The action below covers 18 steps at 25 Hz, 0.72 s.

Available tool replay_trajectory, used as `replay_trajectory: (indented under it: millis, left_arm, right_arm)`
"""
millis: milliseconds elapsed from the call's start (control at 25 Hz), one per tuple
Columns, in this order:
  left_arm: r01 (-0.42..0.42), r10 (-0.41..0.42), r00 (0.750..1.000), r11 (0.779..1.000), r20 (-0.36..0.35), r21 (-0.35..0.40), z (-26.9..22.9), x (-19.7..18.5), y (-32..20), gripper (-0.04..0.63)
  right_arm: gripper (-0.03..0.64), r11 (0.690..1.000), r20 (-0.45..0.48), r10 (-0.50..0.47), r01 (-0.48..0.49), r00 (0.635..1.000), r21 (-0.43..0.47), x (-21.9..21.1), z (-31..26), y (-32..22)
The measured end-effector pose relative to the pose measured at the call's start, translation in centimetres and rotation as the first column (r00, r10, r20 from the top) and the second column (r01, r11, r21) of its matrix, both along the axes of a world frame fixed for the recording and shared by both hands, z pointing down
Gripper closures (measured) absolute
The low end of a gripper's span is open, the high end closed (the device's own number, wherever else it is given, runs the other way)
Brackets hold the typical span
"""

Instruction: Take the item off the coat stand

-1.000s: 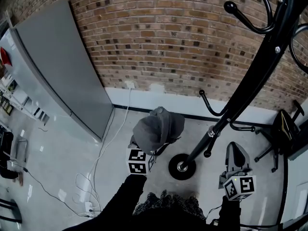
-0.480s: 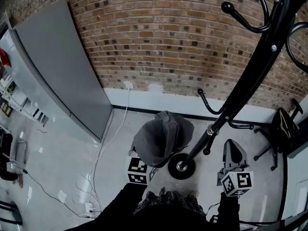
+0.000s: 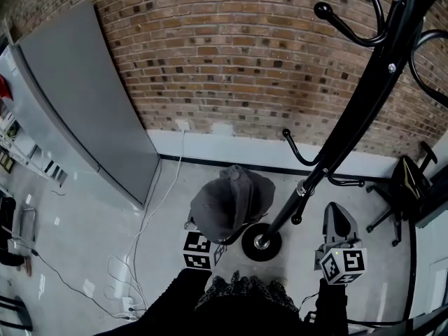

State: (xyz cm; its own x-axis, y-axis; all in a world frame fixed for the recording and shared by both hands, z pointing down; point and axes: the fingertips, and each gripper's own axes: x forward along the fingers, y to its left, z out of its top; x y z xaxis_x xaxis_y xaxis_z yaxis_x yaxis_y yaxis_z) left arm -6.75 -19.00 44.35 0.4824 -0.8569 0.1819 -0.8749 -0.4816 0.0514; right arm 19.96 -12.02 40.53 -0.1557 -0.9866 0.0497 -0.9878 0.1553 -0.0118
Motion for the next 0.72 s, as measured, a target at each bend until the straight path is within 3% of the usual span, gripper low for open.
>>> replay_trajectory:
  millis: [720]
  left_arm:
    - [0.004,-0.004,1.000,1.000,0.008,0.017,-0.46,0.35,-0.03,0.553]
  right_arm:
    - [0.607,0.999,-0.045,0.032,-0.032,0.998,-0.002,0.55,0.10,0.14]
